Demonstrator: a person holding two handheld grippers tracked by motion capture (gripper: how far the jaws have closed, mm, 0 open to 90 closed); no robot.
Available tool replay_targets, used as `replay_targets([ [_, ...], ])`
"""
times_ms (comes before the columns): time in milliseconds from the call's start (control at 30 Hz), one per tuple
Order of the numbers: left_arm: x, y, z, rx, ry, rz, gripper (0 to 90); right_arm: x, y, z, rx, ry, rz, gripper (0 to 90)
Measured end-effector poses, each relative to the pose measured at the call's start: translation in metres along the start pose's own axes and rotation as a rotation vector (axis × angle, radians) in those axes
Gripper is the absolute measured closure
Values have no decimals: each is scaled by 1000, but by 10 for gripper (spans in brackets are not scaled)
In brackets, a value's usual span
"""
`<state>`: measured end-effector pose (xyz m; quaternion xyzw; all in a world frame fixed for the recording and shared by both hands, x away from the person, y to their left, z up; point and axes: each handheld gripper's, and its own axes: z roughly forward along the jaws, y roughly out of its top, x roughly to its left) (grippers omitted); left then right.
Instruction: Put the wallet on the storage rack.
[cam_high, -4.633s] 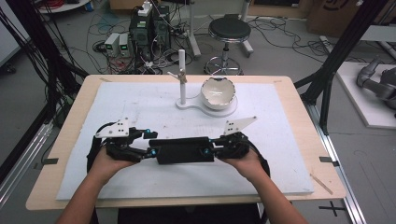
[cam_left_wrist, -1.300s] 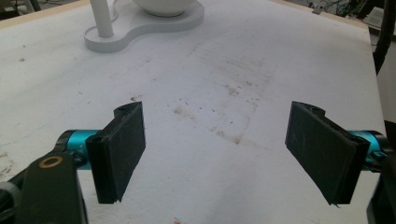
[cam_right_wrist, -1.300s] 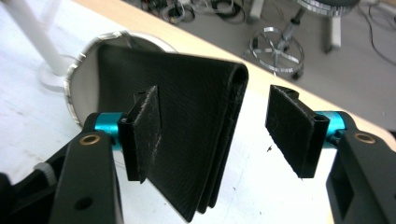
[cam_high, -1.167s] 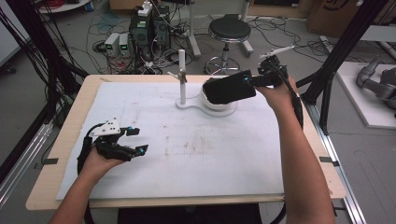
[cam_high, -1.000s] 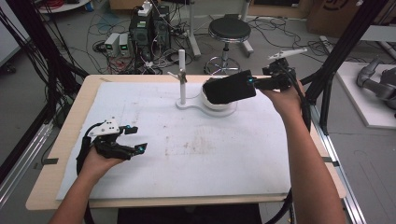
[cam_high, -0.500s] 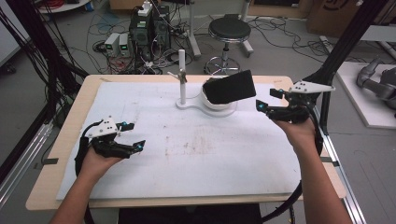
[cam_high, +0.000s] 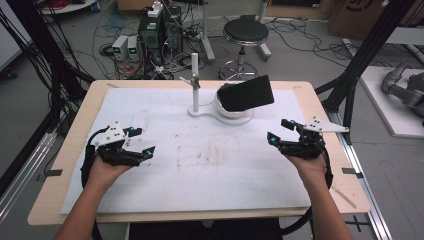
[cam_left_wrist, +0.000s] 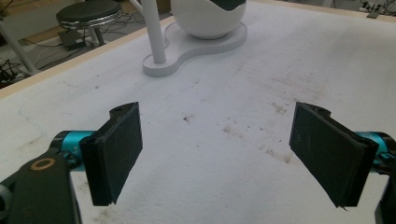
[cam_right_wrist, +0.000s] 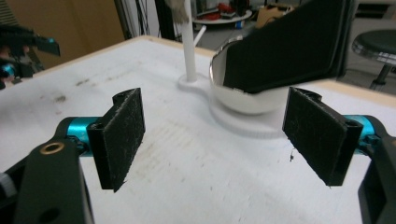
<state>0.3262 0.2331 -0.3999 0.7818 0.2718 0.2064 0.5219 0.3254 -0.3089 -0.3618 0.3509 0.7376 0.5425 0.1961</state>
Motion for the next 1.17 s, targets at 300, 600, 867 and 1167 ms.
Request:
replay_targets([
  [300, 2, -3, -2, 3, -3, -1, 173, 2, -14, 8, 36, -8, 13, 212],
  [600, 3, -4, -3, 2, -4, -9, 173, 3, -18, 11, 47, -16, 12, 212],
  [867, 3, -5, -2, 9, -4, -11, 173, 3, -19, 12, 56, -13, 12, 213],
  [1167, 3, -5, -2, 8, -1, -14, 173, 3, -19, 15, 62, -16, -1, 213],
])
